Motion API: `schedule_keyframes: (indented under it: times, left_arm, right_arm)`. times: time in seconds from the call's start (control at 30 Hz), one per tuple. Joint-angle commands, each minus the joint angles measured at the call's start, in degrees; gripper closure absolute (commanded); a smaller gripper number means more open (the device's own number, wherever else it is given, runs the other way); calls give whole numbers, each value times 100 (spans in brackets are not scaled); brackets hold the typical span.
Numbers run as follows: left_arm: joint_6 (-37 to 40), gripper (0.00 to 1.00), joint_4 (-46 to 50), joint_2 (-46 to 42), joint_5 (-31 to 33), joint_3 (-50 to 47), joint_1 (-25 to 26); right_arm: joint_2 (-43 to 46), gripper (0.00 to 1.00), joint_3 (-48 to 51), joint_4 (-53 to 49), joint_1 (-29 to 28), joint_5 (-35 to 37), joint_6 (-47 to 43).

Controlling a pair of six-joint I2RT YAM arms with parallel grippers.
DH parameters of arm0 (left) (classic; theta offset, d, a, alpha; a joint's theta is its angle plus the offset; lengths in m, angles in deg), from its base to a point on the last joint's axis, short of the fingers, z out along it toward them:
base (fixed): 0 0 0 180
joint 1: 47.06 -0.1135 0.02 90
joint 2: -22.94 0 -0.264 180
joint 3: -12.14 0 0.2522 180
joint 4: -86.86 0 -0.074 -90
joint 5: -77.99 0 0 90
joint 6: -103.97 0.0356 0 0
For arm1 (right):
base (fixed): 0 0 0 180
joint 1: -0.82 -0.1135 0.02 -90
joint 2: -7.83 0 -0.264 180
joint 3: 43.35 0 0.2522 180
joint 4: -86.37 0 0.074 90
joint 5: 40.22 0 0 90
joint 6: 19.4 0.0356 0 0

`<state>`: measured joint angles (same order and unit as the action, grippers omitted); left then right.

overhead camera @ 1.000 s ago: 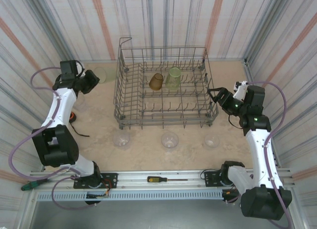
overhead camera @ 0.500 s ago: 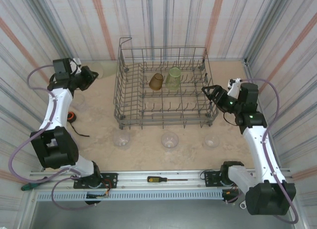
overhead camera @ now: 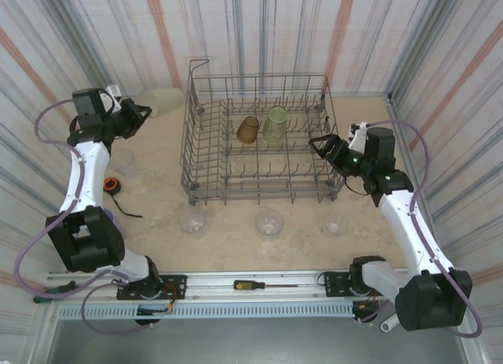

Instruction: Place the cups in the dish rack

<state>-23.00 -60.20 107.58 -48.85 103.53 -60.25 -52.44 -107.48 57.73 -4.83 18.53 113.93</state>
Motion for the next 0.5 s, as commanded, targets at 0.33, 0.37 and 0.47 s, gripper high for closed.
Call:
schedule_keyframes:
  times: [0.33,0.37,0.47]
  left_arm:
    - [-442,100,-645,-68,-987,403,221]
    - [-463,100,-657,-79,-987,411,220]
    - [-612,100,-806,-83,-1057,401,313]
  right_arm:
    - [-288,1,-198,607,-206,-116,360]
    - [-296,1,-207,625,-227,-115,371]
    - [-326,1,-206,678,-294,-82,379]
